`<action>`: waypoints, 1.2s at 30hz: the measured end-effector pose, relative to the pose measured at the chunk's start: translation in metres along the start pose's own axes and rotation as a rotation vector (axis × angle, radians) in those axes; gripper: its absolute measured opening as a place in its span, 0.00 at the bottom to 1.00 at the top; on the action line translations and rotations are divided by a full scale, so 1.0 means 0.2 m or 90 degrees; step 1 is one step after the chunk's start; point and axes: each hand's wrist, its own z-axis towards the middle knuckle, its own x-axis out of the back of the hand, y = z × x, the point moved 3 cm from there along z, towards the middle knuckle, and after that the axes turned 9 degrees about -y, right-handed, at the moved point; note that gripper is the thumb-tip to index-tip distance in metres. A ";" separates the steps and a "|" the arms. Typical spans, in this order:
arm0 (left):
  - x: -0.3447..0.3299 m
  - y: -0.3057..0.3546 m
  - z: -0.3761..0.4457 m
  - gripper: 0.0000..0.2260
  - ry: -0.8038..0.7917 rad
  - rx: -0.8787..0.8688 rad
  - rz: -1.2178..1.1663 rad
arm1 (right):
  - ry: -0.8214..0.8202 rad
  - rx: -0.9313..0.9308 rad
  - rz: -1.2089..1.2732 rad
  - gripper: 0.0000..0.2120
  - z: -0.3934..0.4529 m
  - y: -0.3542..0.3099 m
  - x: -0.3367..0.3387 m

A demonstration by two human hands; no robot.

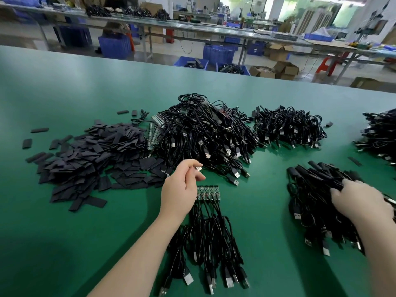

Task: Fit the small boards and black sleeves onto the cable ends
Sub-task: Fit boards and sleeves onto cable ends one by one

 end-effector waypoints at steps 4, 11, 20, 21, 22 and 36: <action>0.00 -0.01 0.01 0.11 -0.055 0.048 0.046 | 0.203 0.056 0.012 0.21 -0.14 -0.10 0.02; 0.00 0.01 0.00 0.08 -0.148 0.018 0.245 | -0.028 0.430 0.250 0.17 -0.51 -0.64 -0.19; -0.01 0.00 0.00 0.13 -0.172 0.046 0.204 | -0.074 0.443 0.385 0.14 -0.52 -0.86 -0.43; -0.01 0.01 0.00 0.14 -0.168 0.039 0.210 | -0.080 0.437 0.444 0.12 -0.52 -0.85 -0.44; -0.01 0.02 0.00 0.15 -0.160 0.025 0.228 | -0.087 0.434 0.505 0.10 -0.52 -0.84 -0.45; 0.01 0.16 -0.01 0.06 -0.172 -0.161 0.336 | 0.001 0.534 0.695 0.12 -0.56 -0.79 -0.43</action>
